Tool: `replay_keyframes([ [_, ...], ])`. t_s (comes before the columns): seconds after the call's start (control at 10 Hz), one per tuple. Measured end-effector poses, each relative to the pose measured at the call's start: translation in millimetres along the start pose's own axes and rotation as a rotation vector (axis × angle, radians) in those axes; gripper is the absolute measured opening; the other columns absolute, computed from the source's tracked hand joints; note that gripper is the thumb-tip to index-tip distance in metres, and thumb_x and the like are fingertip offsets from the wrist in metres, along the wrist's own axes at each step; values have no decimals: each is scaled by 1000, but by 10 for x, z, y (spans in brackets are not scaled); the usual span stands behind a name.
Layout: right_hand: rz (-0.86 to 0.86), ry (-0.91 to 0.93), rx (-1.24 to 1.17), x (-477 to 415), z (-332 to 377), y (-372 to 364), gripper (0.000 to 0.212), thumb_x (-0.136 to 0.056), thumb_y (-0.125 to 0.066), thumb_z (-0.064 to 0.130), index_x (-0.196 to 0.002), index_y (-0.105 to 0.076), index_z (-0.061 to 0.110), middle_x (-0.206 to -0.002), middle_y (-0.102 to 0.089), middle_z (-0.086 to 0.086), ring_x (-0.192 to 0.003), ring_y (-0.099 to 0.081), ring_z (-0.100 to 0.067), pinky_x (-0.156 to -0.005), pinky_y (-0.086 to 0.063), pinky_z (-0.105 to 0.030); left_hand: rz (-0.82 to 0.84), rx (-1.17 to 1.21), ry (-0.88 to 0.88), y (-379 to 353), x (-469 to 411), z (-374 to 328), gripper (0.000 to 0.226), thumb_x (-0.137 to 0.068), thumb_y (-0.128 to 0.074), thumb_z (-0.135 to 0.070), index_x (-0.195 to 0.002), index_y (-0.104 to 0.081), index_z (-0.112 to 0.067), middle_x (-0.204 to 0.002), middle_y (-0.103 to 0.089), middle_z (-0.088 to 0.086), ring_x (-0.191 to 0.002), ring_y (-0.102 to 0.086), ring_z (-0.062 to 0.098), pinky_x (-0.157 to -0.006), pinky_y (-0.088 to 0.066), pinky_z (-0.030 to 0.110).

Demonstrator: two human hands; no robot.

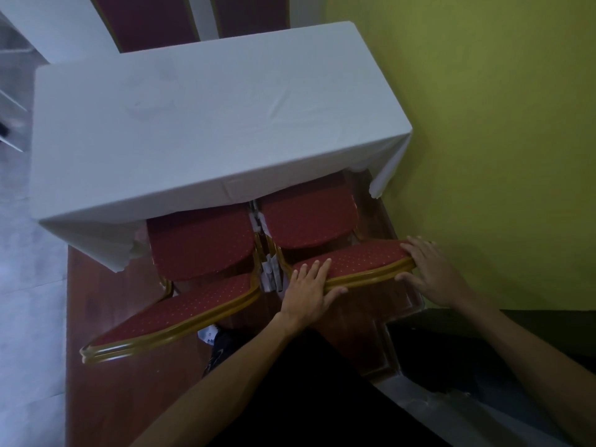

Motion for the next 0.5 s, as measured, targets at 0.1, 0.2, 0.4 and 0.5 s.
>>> replay_keyframes([
  [0.1,23,-1,-4,-2,5,28,100,-85,-22,86,-148,-39,11,-157,-33,-11,-147,-24,-28,-121,-15,-53,20,-46,-3,17,-7,2,89,-89,-13,-80,-157,-9,-22,-161,-22,11,-147,-20,35,-120,-13,52],
  [0.2,54,-9,4,-22,-19,76,102,-83,-20,90,-148,-39,13,-157,-34,-10,-147,-25,-27,-121,-15,-53,25,-126,-23,48,-32,8,87,-91,-14,-78,-157,-7,-22,-162,-20,12,-147,-17,35,-120,-11,53],
  [0.4,164,-61,-138,-68,-15,243,102,-74,-25,94,-151,-38,27,-161,-28,-6,-150,-17,-23,-121,-12,-50,145,-185,-72,366,-141,30,96,-85,-17,-85,-157,-4,-24,-164,-12,11,-149,-12,35,-120,-5,55],
  [0.5,130,-123,-213,-163,-46,379,100,-74,-25,95,-151,-37,32,-161,-28,-5,-150,-16,-25,-120,-16,-52,176,-266,-93,700,-296,44,104,-79,-13,-89,-157,-8,-21,-163,-15,12,-148,-15,35,-119,-10,57],
])
Point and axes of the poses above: each hand's wrist, its own x-axis away from the middle knuckle, its own y-axis out of the back of the hand, z = x × y, the point moved 3 cm from there along -x, towards the middle knuckle
